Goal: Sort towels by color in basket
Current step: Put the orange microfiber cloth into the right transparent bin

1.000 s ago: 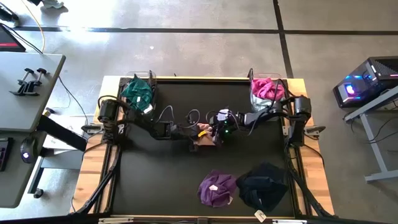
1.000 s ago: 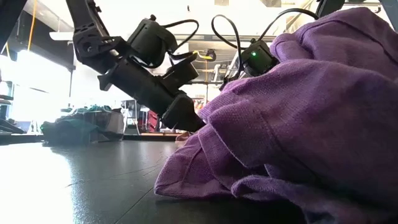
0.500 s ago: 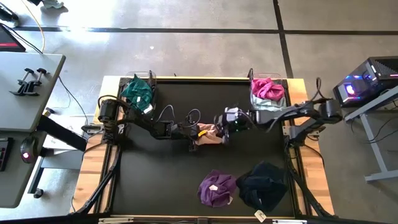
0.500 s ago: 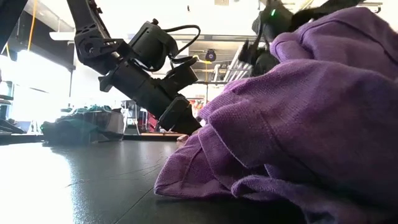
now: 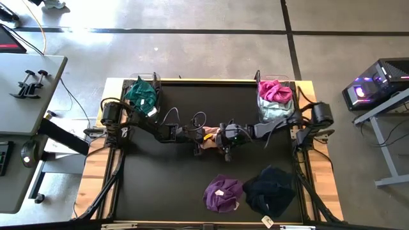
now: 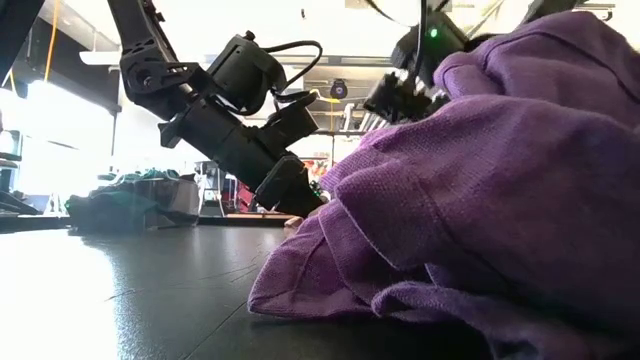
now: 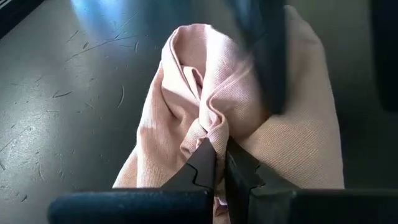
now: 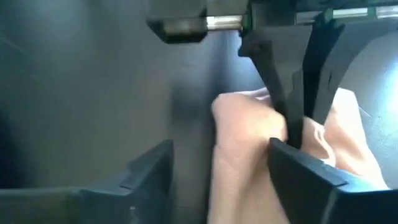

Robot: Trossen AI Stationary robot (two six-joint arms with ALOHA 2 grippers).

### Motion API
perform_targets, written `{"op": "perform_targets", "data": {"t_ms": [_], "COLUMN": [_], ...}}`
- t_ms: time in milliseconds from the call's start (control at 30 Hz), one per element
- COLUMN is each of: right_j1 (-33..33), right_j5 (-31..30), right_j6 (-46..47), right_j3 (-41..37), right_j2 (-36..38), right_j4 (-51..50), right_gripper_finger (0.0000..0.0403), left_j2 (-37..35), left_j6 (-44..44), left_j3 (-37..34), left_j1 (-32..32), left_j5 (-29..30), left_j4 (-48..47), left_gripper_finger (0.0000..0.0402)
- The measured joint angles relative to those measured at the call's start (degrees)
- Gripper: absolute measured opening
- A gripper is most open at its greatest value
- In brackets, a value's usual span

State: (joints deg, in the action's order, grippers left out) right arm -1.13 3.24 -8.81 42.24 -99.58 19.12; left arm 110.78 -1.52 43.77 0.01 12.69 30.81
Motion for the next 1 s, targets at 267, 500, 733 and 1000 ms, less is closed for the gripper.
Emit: {"op": "perform_targets", "data": {"t_ms": [267, 500, 733, 1000], "right_j1": [0.65, 4.7, 6.67, 3.8], "right_j5": [-11.23, -6.56, -1.52, -10.78], "right_j6": [-7.87, -4.51, 1.49, 16.97], "right_j3": [0.02, 0.04, 0.28, 0.11], "right_j2": [-1.78, -3.91, -7.69, -6.02], "right_j4": [3.18, 2.72, 4.43, 2.36], "right_gripper_finger": [0.0302, 0.0302, 0.0233, 0.0033], "left_j2": [0.04, 0.04, -2.25, -12.99], "left_j6": [0.02, 0.46, -0.56, 1.45], "left_j3": [-0.02, -0.02, -0.23, -0.24], "left_j1": [-0.02, -0.02, -0.24, -0.46], "left_j5": [-0.04, -0.1, 0.51, 7.31], "left_j4": [-0.02, -0.02, -1.63, -16.77], "left_gripper_finger": [0.0003, 0.0003, 0.0003, 0.0055]}}
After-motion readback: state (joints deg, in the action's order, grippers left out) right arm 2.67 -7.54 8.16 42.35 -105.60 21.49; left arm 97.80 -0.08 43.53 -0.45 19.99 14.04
